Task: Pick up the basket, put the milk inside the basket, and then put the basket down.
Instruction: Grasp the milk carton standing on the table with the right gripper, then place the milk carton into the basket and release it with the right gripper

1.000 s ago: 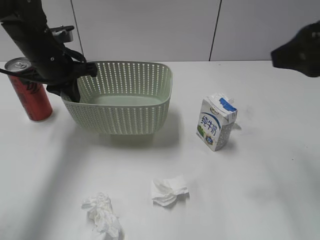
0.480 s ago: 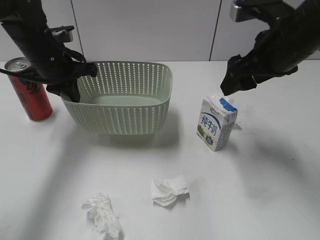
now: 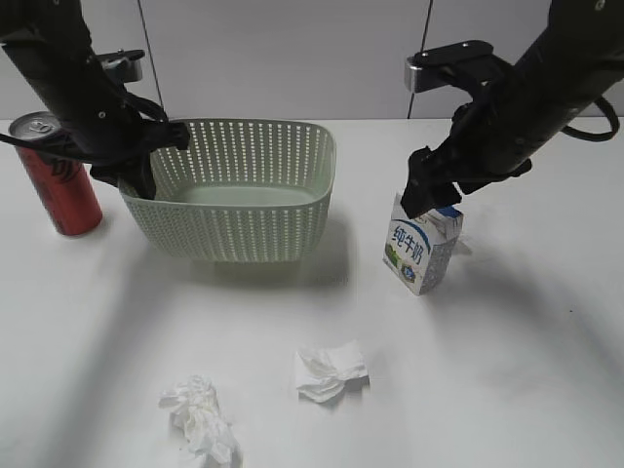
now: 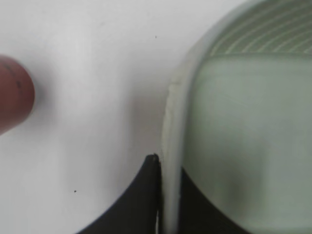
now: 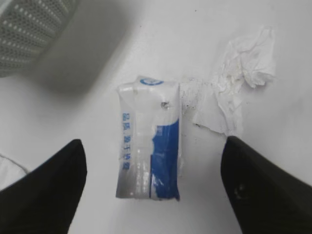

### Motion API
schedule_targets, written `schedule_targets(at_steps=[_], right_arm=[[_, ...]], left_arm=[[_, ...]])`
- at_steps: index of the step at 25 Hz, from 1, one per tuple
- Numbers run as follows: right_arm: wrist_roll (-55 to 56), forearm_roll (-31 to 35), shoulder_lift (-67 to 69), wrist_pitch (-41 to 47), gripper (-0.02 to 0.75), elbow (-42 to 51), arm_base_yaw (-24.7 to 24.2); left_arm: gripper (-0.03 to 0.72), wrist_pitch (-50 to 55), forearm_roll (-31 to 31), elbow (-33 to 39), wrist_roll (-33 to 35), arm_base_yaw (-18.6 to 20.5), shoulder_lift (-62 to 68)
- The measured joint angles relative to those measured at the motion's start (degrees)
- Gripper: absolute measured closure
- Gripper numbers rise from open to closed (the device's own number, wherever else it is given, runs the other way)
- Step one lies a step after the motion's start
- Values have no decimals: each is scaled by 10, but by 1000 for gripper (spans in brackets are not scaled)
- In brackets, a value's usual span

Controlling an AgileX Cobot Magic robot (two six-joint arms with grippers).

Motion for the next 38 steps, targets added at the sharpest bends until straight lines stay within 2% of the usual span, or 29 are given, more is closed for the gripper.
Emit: schedule_targets(at_steps=[5,9,16,21,23,31,38], right_arm=[[0,-1,38,-10,88,-1,8],[-1,-1,66,-24,129,-1,9],[-1,2,96,-35,256,-7,9],[-1,2,101,-34,406,-8,9],[-1,3,101,-27,407,-11,9],[-2,-3,85,109,408,-79,9],[-2,4,72,239,408,-252,22]], left_arm=[[685,0,1,0,0,0,0],[685,-2,1,0,0,0,0],[685,-4,1,0,0,0,0],[685,-10,2,0,0,0,0],[685,-10,2,0,0,0,0],[685,-12,2,0,0,0,0],[685,-13,-2,0,0,0,0]])
